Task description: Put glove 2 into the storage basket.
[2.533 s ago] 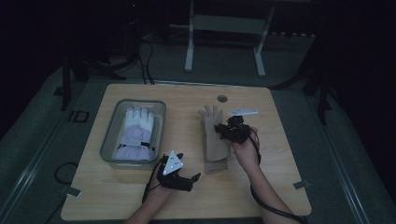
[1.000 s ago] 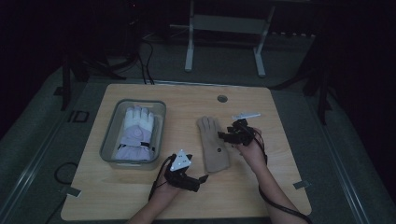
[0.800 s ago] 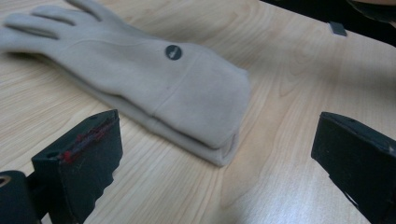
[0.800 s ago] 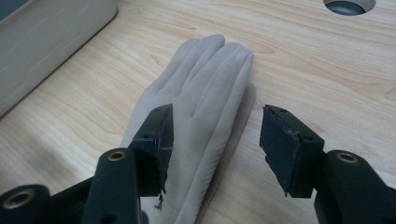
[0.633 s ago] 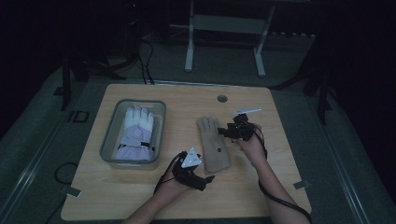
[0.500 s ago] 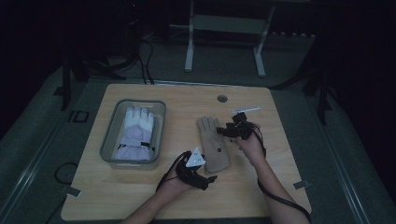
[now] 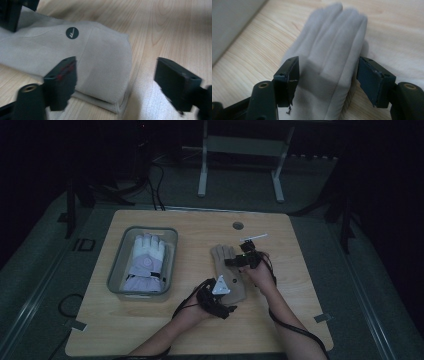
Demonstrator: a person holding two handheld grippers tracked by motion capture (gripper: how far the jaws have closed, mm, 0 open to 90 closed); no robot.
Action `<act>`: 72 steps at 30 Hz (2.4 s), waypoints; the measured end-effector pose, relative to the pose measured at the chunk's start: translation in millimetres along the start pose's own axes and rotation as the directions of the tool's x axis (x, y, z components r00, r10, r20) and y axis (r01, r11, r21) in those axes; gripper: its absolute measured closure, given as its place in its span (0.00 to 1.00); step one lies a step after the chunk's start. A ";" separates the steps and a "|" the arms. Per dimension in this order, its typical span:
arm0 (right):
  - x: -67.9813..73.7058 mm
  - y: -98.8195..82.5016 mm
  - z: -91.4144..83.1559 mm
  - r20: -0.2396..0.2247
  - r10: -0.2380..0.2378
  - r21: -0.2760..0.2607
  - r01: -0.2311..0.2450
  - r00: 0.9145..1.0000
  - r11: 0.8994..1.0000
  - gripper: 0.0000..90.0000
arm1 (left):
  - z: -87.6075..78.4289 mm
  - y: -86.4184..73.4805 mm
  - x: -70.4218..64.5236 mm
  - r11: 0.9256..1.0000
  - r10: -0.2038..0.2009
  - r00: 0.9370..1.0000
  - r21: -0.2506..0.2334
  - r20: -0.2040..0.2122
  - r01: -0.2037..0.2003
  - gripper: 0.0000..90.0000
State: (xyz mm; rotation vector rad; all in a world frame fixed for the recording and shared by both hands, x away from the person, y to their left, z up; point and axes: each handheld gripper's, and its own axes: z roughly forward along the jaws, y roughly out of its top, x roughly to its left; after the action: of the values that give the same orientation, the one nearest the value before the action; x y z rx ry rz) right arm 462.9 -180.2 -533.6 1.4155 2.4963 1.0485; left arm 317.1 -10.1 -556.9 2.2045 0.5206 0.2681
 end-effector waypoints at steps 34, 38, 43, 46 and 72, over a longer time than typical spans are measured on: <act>10.2 13.2 -9.2 0.003 0.023 0.007 -0.023 1.000 1.000 0.82 | -14.9 15.5 4.6 0.995 0.061 0.984 0.088 -0.169 -0.047 0.93; 15.3 19.9 -16.9 -0.006 0.020 -0.019 -0.021 1.000 1.000 0.82 | -24.3 20.6 5.2 0.993 0.084 0.979 0.091 -0.183 -0.068 0.93; 22.3 29.6 -26.2 -0.028 0.021 -0.049 -0.022 0.999 0.999 0.82 | -38.3 26.7 9.3 0.993 0.093 0.977 0.086 -0.194 -0.078 0.93; 26.9 35.5 -31.3 -0.030 0.017 -0.064 -0.018 0.999 0.998 0.82 | -47.1 29.7 11.9 0.993 0.100 0.974 0.085 -0.202 -0.084 0.93; 80.7 73.7 -34.9 -0.083 -0.064 -0.105 0.055 0.995 0.993 0.82 | -108.9 23.3 27.0 0.989 0.115 0.963 0.114 -0.243 -0.090 0.93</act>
State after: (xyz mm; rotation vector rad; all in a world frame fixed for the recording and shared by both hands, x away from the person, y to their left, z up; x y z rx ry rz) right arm 457.1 -110.2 -442.9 1.2859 2.4856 1.2317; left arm 308.4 63.9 -469.9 2.3146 0.5669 0.5914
